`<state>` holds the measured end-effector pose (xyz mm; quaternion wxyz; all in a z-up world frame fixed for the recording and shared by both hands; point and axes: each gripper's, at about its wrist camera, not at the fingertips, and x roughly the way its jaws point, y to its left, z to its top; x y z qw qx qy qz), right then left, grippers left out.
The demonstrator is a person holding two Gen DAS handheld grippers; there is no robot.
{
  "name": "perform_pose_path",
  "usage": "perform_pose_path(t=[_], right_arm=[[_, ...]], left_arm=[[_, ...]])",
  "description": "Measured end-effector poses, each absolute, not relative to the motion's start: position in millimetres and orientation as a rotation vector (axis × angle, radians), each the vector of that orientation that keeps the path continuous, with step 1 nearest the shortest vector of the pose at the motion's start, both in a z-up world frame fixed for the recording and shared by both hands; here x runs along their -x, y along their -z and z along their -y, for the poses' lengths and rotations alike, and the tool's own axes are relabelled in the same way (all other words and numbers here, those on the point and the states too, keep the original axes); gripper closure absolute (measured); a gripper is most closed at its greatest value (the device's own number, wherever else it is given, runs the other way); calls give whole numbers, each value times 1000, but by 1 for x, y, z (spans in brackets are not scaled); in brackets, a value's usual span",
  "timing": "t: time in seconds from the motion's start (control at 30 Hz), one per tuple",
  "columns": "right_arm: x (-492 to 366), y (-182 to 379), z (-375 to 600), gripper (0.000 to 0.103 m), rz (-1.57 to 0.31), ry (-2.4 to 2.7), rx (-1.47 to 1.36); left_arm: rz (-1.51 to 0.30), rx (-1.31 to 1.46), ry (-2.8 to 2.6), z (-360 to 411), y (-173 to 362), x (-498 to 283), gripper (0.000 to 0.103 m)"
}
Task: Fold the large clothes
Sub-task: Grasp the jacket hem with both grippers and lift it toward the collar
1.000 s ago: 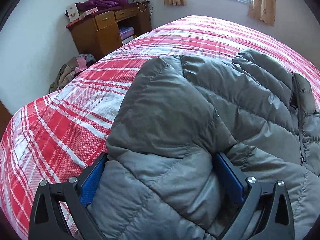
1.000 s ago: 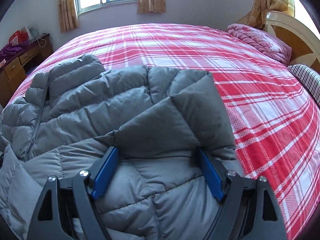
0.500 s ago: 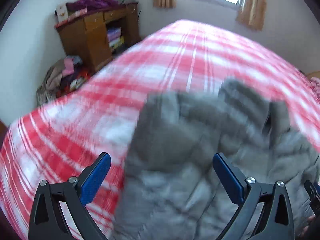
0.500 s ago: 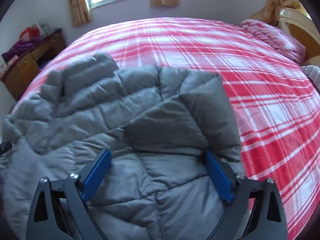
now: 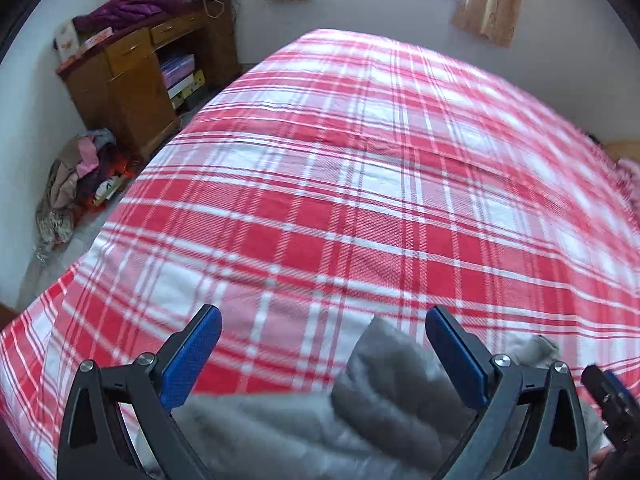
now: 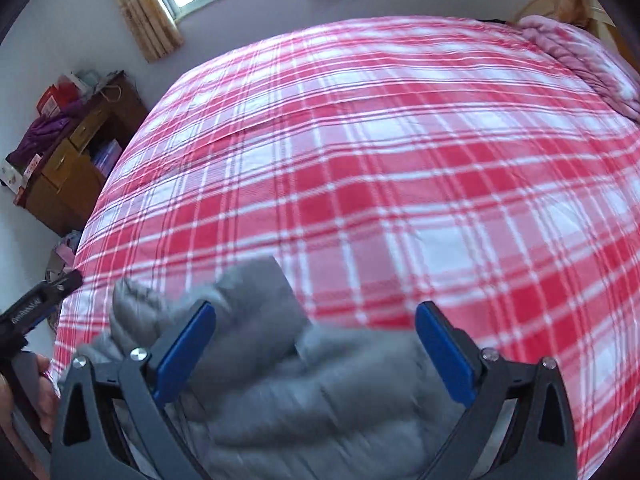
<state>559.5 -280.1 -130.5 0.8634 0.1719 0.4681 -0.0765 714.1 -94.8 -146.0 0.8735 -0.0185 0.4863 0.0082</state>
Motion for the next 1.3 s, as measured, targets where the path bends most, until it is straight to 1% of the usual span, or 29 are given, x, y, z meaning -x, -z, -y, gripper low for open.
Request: perform_pose_path(t=[0.13,0.2,0.23,0.27,0.3,0.33,0.37,0.4,0.43,0.47,0.5,0.6,0.7,0.8,0.97,1.07,1.2,1.3], right_arm=[[-595,143,266,1,-1020,148,-312],[-610,153,260,1,-1053,140,-276],[-616,157,260,1,-1069,146,-261],[-618,162,258,1,-1086,148,-242],[-619,165,258,8,-1101,142,-226],[-616,166,259,17,-1106,126,-225],[-612,166,259,42,-1111,90,-228],[-607,168,258,64,-1135,55,-222],[-599,168,258,69,-1151,39,-210],[-591,165,257,81,-1143,27,-204],[-580,159,258,89,-1126,11,-194],[-549,140,261,94,-1067,-2,-163],[-515,125,265,95,-1007,-34,-155],[-487,124,262,97,-961,-50,-151],[-458,152,262,98,-936,-42,-183],[-450,168,266,98,-941,-27,-185],[-449,191,266,100,-969,-4,-140],[-446,188,267,100,-956,-3,-118]], left_arm=[[-1076,-7,4,115,175,-728,1],[-1061,-36,42,121,179,-724,1],[-1040,-54,67,124,179,-718,6],[-1025,-66,93,125,177,-712,29],[-1021,-74,148,125,175,-703,46],[-1033,-70,190,124,175,-698,71],[-1040,-63,220,122,174,-692,85],[-1026,-63,239,117,169,-681,89],[-1008,-65,250,114,164,-673,93],[-980,-71,265,109,158,-661,96],[-955,-77,267,103,152,-648,98],[-886,-65,280,84,138,-614,99],[-829,-69,281,71,133,-585,100],[-830,-33,265,58,149,-565,101],[-891,-4,226,55,191,-553,101],[-912,5,206,55,206,-554,102],[-903,-25,188,60,206,-553,102],[-898,-44,161,56,192,-546,102]])
